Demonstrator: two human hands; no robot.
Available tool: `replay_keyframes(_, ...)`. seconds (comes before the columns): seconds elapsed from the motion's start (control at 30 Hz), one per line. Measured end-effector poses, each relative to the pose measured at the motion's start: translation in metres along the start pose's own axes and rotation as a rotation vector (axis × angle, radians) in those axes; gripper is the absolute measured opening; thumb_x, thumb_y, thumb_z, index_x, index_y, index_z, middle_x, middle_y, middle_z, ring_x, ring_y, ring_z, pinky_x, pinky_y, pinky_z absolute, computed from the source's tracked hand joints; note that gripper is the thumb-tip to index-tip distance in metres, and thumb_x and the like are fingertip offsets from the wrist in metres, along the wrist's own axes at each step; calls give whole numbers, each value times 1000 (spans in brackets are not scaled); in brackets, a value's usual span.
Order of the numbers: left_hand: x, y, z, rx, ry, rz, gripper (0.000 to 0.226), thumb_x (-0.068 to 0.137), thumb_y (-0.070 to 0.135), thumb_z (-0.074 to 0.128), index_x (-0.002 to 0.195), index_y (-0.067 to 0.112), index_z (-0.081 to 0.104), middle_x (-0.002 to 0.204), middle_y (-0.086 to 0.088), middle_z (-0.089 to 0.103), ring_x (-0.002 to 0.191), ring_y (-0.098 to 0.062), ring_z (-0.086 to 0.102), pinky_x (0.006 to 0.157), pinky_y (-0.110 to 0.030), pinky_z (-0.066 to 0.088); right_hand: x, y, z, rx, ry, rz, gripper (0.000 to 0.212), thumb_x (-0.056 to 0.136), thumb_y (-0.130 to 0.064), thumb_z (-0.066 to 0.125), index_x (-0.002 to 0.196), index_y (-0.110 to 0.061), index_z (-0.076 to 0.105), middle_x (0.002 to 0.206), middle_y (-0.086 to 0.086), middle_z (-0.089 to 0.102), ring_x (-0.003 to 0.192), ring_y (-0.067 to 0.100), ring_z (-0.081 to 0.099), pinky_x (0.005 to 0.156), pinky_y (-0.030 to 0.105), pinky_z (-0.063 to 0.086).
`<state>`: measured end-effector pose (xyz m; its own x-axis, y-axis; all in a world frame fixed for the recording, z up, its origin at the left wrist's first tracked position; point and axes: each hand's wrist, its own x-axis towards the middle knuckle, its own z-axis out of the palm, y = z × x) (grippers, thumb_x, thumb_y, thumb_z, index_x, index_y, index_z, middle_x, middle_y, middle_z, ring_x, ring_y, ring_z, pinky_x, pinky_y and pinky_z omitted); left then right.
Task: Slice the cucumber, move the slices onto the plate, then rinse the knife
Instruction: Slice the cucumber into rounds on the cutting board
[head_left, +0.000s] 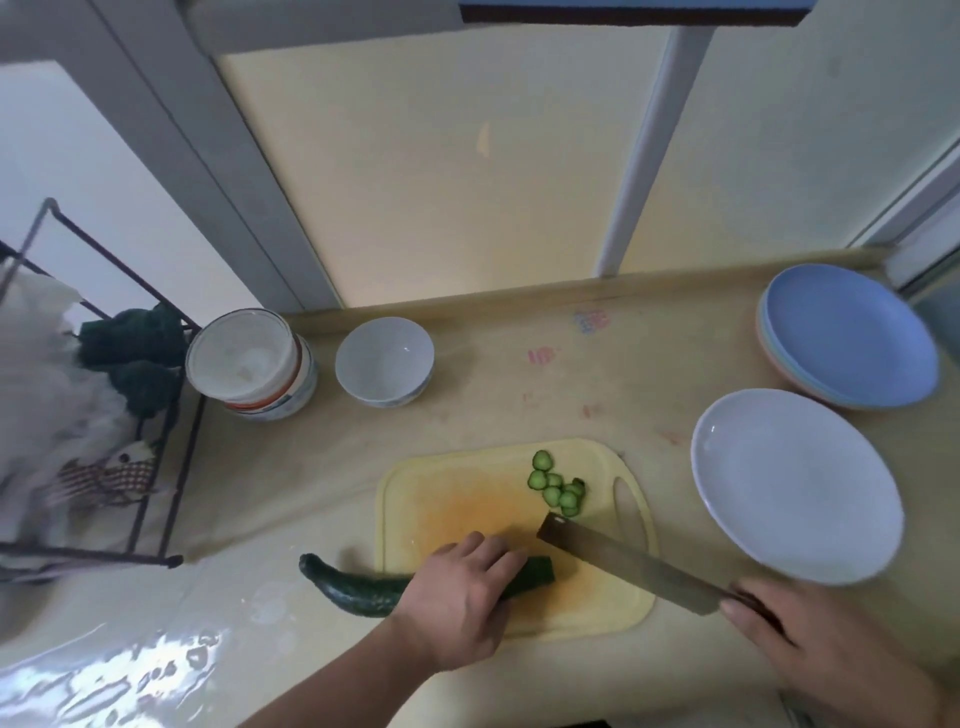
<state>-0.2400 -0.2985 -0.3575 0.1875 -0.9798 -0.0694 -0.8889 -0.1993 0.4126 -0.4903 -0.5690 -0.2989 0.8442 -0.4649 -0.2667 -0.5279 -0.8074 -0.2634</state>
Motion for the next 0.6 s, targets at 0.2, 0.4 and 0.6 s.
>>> replay_keyframes(0.2,-6,9,7,47,-9,-5,45,81,36,61,124,22,59,107,2,65,85,-21,60,63,-33,56,15,-3,3,-108,103,-129,44,88,-61,38,58,-30,49,44,-16,37,42,2,45,53,29,35)
replay_keyframes(0.4,-7,14,6,18,4,-13,45,80,33,66,124,22,60,107,2,65,85,-21,60,64,-32,55,34,0,25,34,2,-127,62,75,-85,-4,63,-36,32,54,-6,53,53,8,55,54,31,45)
replay_keyframes(0.6,-3,11,2,-6,-55,-54,50,82,35,59,130,24,57,109,3,64,87,-22,59,65,-33,56,75,-19,13,22,-42,-192,60,77,-78,-9,70,-36,33,59,-7,50,56,11,49,50,27,34)
